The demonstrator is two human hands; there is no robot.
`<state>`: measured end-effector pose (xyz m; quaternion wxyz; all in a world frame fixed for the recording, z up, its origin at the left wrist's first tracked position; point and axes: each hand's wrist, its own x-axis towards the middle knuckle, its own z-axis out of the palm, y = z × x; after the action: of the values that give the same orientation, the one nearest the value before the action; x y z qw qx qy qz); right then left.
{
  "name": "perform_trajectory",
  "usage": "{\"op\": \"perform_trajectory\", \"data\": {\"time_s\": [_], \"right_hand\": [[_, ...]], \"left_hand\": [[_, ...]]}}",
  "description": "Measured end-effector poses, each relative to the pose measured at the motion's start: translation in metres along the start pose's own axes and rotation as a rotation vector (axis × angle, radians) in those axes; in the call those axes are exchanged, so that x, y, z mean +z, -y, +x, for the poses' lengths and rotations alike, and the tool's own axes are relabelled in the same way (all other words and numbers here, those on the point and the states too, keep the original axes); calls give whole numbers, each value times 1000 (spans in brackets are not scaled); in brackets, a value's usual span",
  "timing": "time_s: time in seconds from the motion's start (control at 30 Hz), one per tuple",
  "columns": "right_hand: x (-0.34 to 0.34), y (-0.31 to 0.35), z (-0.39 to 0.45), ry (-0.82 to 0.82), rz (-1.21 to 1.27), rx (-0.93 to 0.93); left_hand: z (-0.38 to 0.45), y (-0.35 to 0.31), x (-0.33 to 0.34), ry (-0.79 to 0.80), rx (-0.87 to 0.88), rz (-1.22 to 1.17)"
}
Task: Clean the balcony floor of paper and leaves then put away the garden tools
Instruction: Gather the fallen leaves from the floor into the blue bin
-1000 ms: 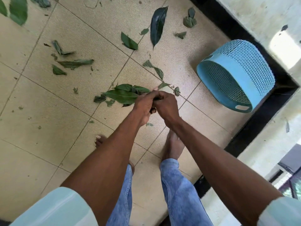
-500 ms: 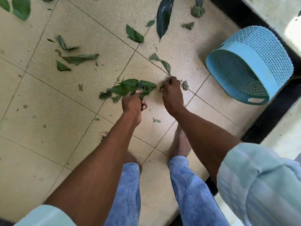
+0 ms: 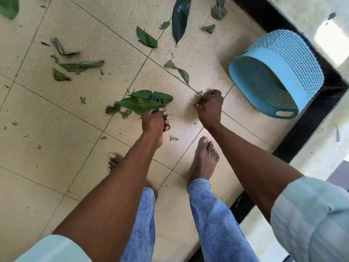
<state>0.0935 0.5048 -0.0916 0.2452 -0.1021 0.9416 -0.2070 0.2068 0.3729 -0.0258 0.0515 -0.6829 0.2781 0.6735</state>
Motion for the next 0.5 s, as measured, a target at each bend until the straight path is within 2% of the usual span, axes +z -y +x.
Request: {"op": "perform_trajectory", "data": {"time_s": [0.2,0.27,0.3,0.33,0.4,0.47,0.5], "right_hand": [[6,4,-11,123,-364,-358],[5,3,-13,157,-401,-407],[4,4,-13,165,-339,-373],[2,8,-13,167,-215,-263],[-6,22,-13,176,197,88],[-19,43,-19,305,696,404],[-24,52,-24,413,885,479]], "left_hand": [[7,6,-5,-13,-12,20],[6,6,-7,-6,-16,19],[5,5,-7,2,-17,10],[4,4,-7,13,-16,-10],[3,2,-7,15,-10,-47],[2,0,-5,-8,-2,-35],[3,-2,-4,-11,-3,-20]]}}
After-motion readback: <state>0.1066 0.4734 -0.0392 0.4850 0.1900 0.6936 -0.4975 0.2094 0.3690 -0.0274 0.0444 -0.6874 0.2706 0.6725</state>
